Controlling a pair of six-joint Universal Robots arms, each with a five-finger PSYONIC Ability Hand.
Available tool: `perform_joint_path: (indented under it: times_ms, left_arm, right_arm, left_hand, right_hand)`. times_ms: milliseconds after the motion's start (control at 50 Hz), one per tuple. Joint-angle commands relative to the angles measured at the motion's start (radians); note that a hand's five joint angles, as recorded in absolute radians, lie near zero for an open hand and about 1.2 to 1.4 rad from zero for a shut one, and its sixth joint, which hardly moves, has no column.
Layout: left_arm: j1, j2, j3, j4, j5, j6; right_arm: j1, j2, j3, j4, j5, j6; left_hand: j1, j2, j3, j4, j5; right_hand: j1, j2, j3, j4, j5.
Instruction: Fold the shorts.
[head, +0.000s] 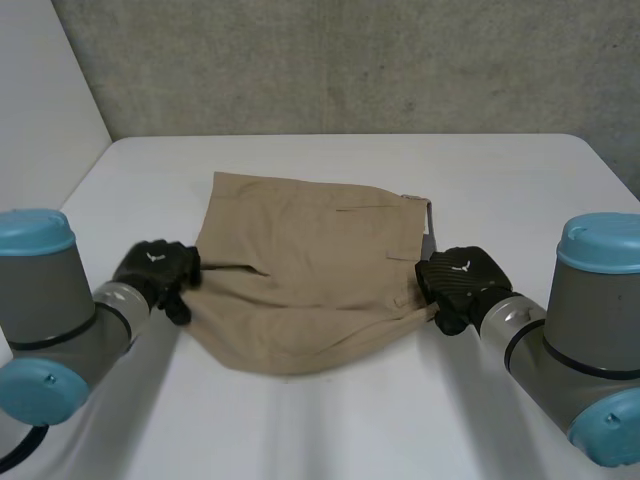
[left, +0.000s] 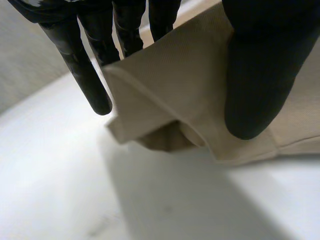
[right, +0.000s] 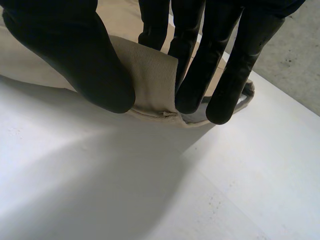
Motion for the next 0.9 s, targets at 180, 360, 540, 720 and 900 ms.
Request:
perform_joint_path:
  times_ms: [180, 360, 540, 720, 900]
  left_arm:
    - [-0.057, 0.446, -0.257, -0.018, 0.038, -0.007]
    - [-0.066, 0.575, -0.363, -0.150, 0.101, -0.005]
    - [-0.061, 0.569, -0.417, -0.221, 0.118, -0.002]
    - [-0.051, 0.450, -0.437, -0.118, 0.114, 0.015]
    - [-0.008, 0.359, -0.420, -0.045, 0.101, 0.026]
  right_arm:
    - [-0.005, 0.020, -0.013, -0.027, 0.021, 0.145]
    - [0.001, 0.022, -0.012, -0.025, 0.021, 0.145]
    - [-0.005, 0.020, -0.012, -0.024, 0.021, 0.146]
    - [-0.005, 0.016, -0.007, -0.024, 0.019, 0.148]
    - [-0.003, 0.014, 0.001, -0.025, 0.015, 0.148]
  left_hand:
    - [0.062, 0.075, 0.074, 0.081, 0.090]
    - [0.112, 0.125, 0.124, 0.131, 0.140]
    - [0.127, 0.140, 0.138, 0.145, 0.155]
    - [0.106, 0.119, 0.118, 0.125, 0.134]
    - [0.103, 0.116, 0.115, 0.122, 0.131]
  right_hand:
    - [0.445, 0.211, 0.210, 0.208, 0.246]
    - [0.445, 0.211, 0.210, 0.208, 0.246]
    - [0.445, 0.211, 0.210, 0.208, 0.246]
    - [0.445, 0.211, 0.210, 0.208, 0.246]
    - [0.445, 0.211, 0.210, 0.208, 0.246]
